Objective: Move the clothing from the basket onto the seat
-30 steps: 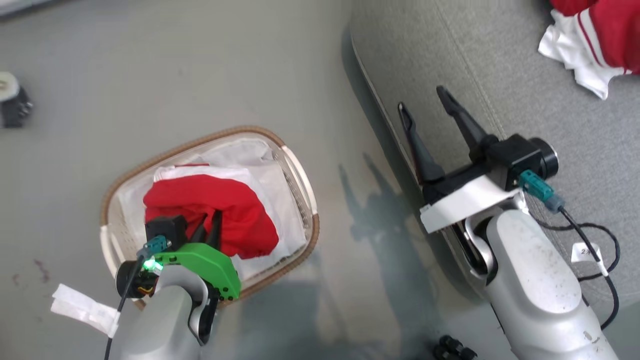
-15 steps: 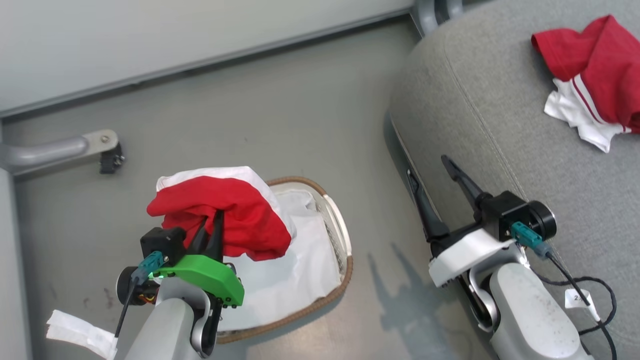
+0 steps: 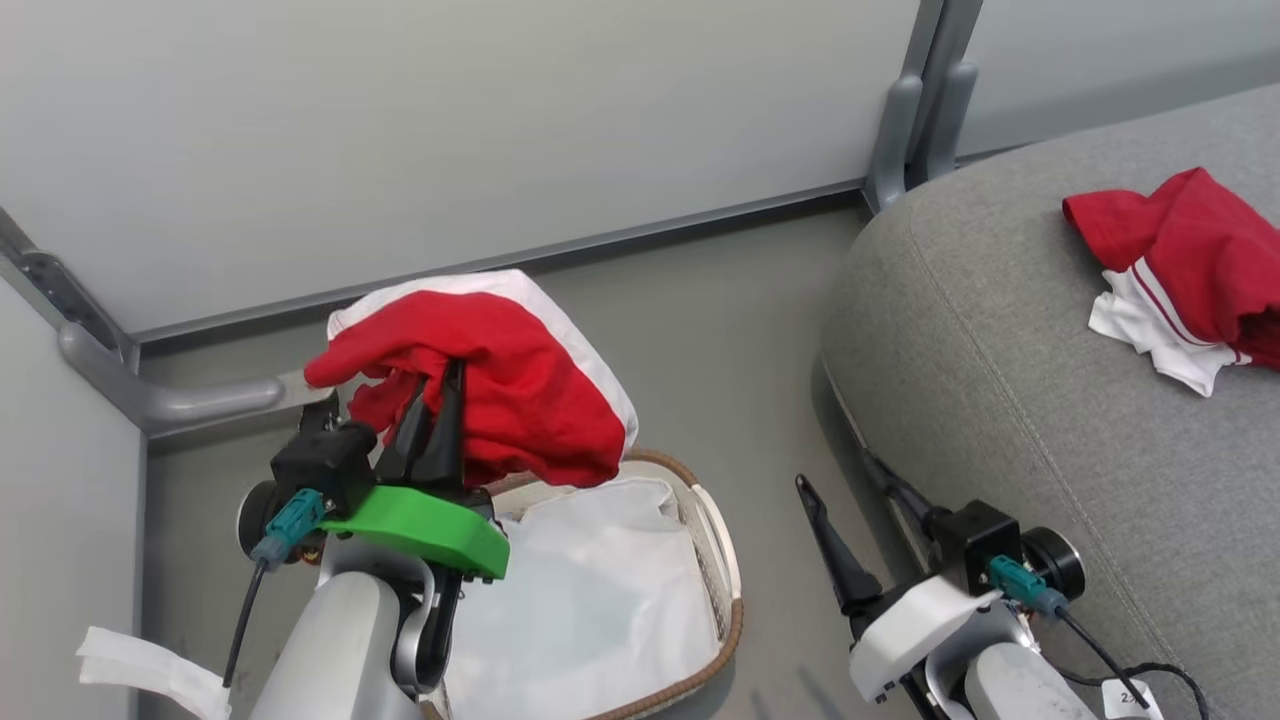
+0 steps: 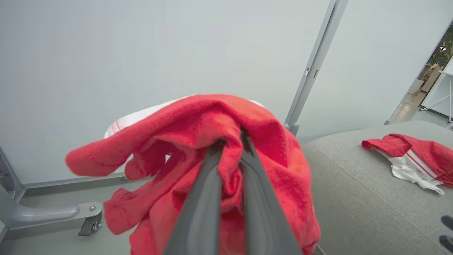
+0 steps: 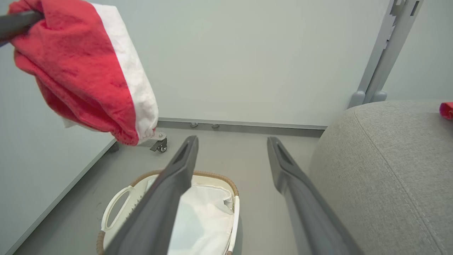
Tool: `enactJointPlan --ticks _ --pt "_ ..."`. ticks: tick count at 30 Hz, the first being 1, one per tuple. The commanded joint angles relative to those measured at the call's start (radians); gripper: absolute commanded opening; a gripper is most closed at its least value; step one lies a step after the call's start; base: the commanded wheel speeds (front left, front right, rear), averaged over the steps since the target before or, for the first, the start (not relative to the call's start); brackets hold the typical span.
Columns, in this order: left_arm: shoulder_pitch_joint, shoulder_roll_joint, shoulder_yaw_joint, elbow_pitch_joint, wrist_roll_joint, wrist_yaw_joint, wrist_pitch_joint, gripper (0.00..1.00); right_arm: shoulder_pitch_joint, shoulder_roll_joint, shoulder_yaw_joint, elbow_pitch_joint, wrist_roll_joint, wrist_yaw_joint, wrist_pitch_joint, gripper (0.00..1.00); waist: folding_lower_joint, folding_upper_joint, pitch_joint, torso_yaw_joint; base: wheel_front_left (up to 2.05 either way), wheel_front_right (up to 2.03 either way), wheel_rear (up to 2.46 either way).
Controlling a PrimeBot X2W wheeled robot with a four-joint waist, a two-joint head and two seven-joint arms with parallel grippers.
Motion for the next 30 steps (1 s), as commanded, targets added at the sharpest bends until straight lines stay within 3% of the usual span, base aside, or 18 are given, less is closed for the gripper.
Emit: enactJointPlan --ticks 1,11,30 --pt "0.009 0.000 -0.003 -0.022 0.000 -0.004 -0.004 0.00 0.017 -0.004 0.009 0.002 0.004 -0.001 -0.001 1.00 0.0001 0.0000 -0.051 0.016 0.00 0.00 0.00" --pt "0.022 -0.001 -0.035 -0.118 -0.022 -0.004 -0.004 0.00 0.038 -0.004 0.107 0.013 -0.012 -0.001 0.000 1.00 0.0001 0.0000 -0.066 0.013 0.00 0.00 0.00" --pt "-0.033 -0.001 -0.180 -0.138 -0.074 -0.004 -0.004 0.00 -0.245 -0.004 0.314 0.097 -0.009 -0.001 0.000 1.00 0.0001 0.0000 -0.029 0.085 0.00 0.00 0.00"
